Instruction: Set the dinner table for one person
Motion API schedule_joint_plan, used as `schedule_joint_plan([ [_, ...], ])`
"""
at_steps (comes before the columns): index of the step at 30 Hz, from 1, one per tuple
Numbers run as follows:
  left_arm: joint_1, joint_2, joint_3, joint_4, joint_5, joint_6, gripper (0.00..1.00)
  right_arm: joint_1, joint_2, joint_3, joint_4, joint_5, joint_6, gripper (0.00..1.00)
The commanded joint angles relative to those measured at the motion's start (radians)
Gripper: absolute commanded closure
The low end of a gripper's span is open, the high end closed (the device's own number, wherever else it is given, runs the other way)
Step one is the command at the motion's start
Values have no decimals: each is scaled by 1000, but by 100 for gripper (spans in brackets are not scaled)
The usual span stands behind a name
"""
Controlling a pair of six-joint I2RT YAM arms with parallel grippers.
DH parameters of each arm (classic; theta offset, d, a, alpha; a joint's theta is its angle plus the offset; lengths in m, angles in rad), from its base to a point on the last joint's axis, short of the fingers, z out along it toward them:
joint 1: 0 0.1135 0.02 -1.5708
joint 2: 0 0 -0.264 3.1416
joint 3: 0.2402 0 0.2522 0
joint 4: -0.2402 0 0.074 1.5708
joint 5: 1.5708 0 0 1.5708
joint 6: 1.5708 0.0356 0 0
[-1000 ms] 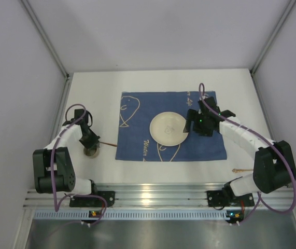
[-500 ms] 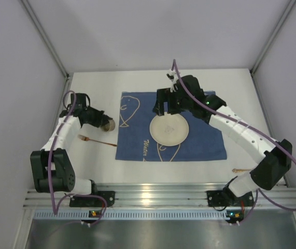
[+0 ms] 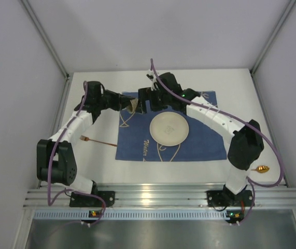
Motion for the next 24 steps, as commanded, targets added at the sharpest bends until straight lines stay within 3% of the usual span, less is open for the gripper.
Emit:
schedule_joint_plan([
  [1,-26,-15,39,113,73,-121,100,7,9,75,80,-55,26,8],
  [11,-49,-26,-13,174,99,-176,100,8,58,101,114,-38,73,11],
  [14,-52,-16,-12,197,118,-196,100,8,73,101,115,-25,74,16],
  [20,-55,-24,-19,219,139,-222,100,8,90,104,118,9,73,43],
  [24,-55,-27,-13,199,157,-210,100,8,92,105,117,30,74,69],
])
